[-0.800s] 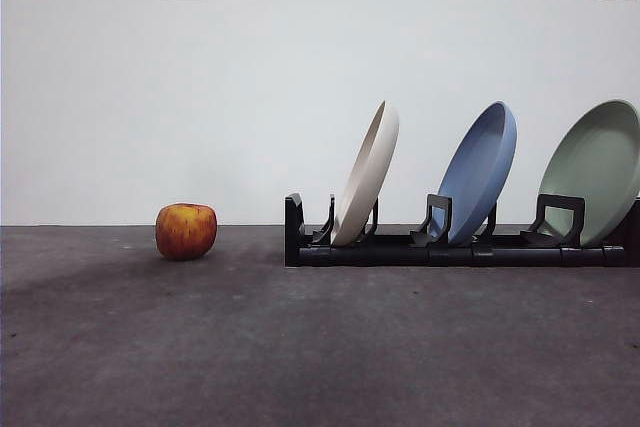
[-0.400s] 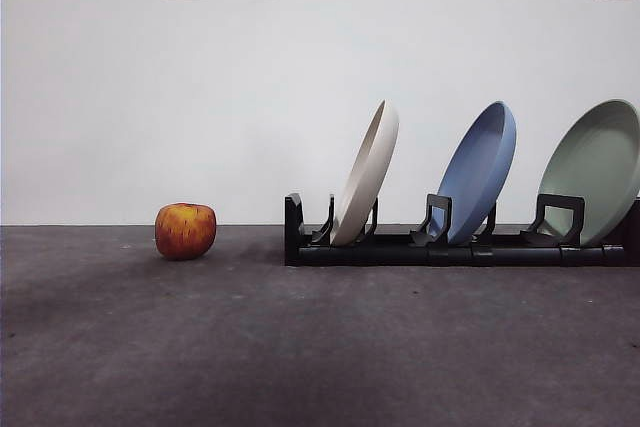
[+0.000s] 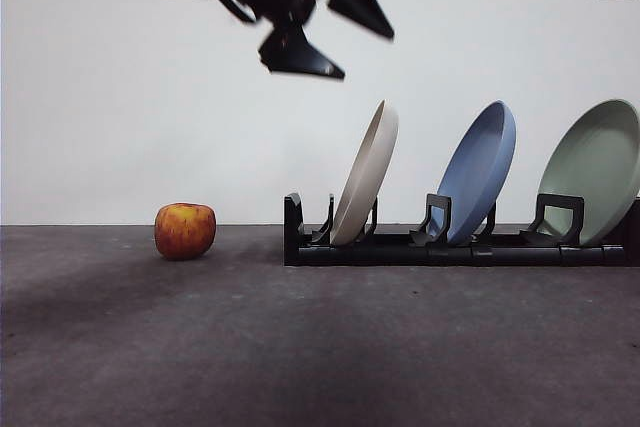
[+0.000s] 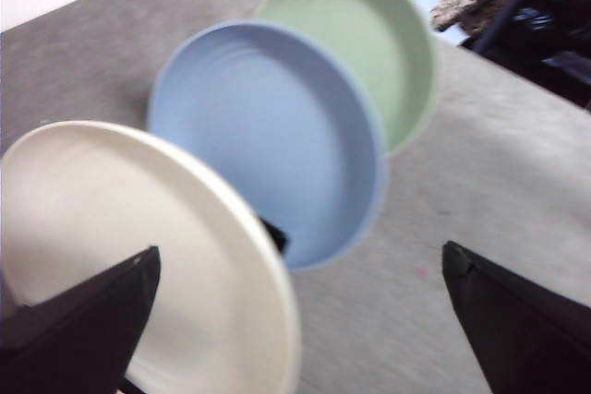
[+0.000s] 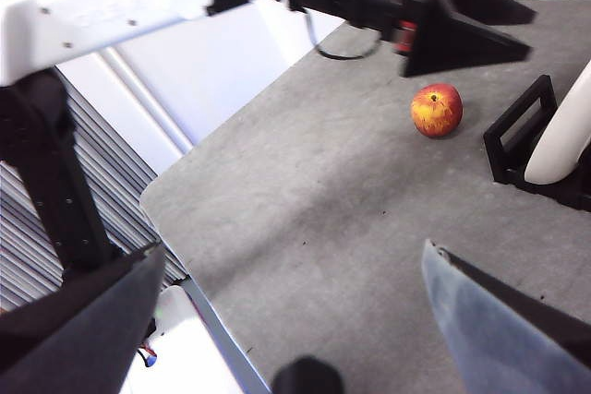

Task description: Take the yellow plate from the plate rack,put the plate on the table,take the apple from the table,put the apple in the plate

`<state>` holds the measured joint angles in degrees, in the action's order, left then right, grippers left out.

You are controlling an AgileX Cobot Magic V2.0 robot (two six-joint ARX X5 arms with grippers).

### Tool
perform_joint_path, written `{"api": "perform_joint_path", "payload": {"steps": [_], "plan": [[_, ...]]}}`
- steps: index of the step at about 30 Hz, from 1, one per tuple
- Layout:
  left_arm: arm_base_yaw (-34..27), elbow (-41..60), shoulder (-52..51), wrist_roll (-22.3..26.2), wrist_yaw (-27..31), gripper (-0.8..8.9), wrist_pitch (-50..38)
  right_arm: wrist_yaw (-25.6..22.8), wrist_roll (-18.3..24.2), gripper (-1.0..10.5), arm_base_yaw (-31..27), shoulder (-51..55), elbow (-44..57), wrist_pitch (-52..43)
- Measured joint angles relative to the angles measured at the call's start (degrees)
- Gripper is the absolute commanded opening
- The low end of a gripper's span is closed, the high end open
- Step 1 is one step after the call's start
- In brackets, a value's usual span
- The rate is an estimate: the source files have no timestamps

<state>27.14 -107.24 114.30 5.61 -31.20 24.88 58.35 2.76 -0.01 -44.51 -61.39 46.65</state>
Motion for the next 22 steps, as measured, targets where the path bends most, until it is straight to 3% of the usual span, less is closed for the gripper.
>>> {"api": "perform_joint_path", "payload": {"steps": [15, 16, 20, 22], "plan": [[1.51, -0.33, 9.25, 0.31, 5.77, 5.60, -4.92, -0.04, 0.00, 4.7, 0.00, -0.85, 0.00, 0.20], [1.70, -0.33, 9.35, 0.33, 5.81, 5.42, -5.14, -0.07, 0.00, 4.7, 0.00, -0.83, 0.00, 0.20], [2.49, -0.33, 9.49, 0.33, 5.81, 3.01, -5.20, -0.26, 0.00, 4.7, 0.00, -0.85, 0.00, 0.22], [2.73, -0.33, 9.49, 0.31, 5.81, 2.43, -5.18, -0.26, 0.00, 4.7, 0.00, -0.96, 0.00, 0.22]]}}
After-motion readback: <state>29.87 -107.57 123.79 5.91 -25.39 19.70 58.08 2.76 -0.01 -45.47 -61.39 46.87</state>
